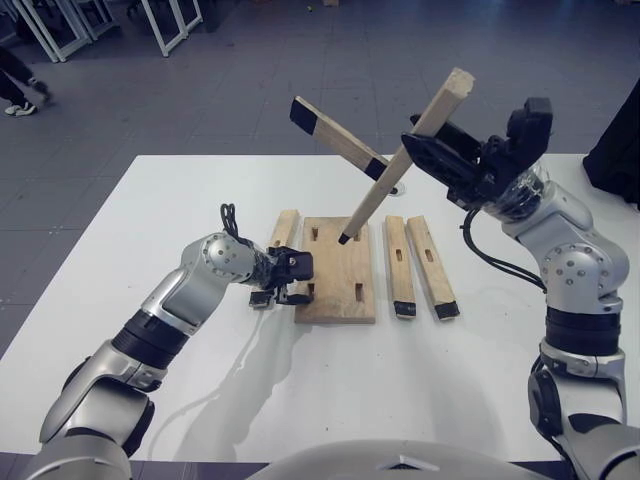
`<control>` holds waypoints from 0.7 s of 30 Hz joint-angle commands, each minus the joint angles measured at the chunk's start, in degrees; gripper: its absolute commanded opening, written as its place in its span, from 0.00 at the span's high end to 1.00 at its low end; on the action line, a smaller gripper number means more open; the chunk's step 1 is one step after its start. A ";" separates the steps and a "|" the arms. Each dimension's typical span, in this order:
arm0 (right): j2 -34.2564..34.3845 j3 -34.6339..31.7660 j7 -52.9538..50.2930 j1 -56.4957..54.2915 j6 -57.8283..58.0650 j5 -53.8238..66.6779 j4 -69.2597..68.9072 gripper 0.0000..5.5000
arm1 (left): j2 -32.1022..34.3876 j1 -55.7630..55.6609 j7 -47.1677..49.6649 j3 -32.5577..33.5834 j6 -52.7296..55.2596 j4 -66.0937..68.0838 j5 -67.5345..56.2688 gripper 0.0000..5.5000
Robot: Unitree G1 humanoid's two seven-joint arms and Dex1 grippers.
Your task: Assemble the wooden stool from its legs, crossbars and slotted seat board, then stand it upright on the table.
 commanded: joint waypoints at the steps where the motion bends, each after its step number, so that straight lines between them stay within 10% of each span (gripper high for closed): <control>1: -0.63 -0.92 -0.30 0.00 0.35 0.37 -0.73 0.63 | 2.24 3.37 -3.89 -0.97 2.41 -3.66 -1.03 0.32; 21: -0.31 13.28 18.64 -4.90 -20.83 -21.29 19.72 0.63 | 8.07 13.31 -8.27 0.29 3.25 -14.18 -7.31 0.32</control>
